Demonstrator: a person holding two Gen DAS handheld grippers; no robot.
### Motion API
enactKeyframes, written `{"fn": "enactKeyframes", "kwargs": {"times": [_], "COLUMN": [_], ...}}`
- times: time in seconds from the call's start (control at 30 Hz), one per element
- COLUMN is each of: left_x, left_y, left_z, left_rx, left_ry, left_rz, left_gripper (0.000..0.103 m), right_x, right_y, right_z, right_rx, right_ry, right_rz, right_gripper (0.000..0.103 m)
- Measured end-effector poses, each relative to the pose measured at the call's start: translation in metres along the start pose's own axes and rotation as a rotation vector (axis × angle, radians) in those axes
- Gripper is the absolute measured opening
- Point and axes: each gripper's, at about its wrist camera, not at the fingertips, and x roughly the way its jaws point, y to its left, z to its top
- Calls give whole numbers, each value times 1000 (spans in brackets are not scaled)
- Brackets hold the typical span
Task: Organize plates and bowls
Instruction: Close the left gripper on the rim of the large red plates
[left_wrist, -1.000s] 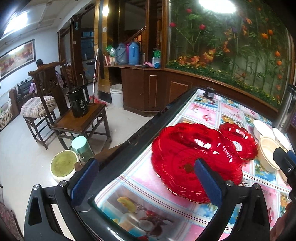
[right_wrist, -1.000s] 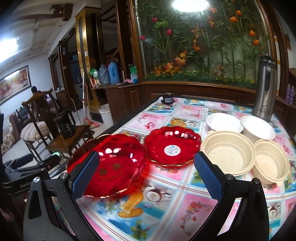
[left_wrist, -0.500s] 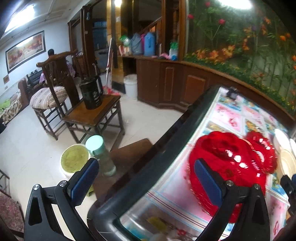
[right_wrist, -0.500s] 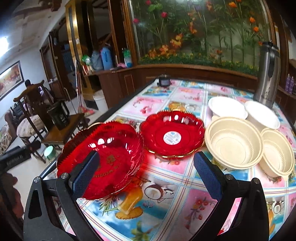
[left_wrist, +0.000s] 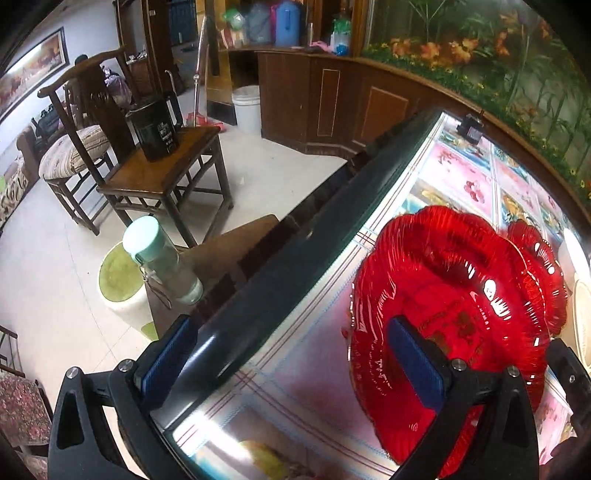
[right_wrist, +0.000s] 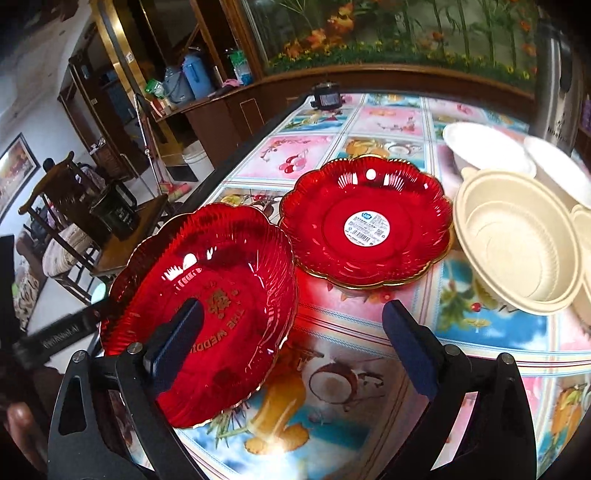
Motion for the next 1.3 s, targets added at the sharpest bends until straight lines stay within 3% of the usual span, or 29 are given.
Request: {"fn": "enactKeyframes", "kwargs": {"times": [0.13, 0.23, 0.5, 1.2, 1.3], "left_x": [3, 4, 5, 16, 19], "left_y": [-7, -11, -21, -33, -32], "left_z": [-1, -2, -2, -3, -5], "left_rx": [24, 36, 59, 70, 65], "left_ry": [8, 8, -19, 13, 11], "left_rz": [10, 11, 26, 12, 8], "left_gripper": [102, 102, 102, 102, 99], "right_x": [10, 16, 28, 34, 40], "right_y": [1, 0, -3, -7, -7], "right_z": [0, 1, 2, 0, -1], "right_rx": [15, 23, 38, 57, 55], "right_ry": [22, 37, 52, 55, 82], "right_rz": [15, 23, 38, 48, 53], "right_gripper": [95, 87, 87, 87, 62]}}
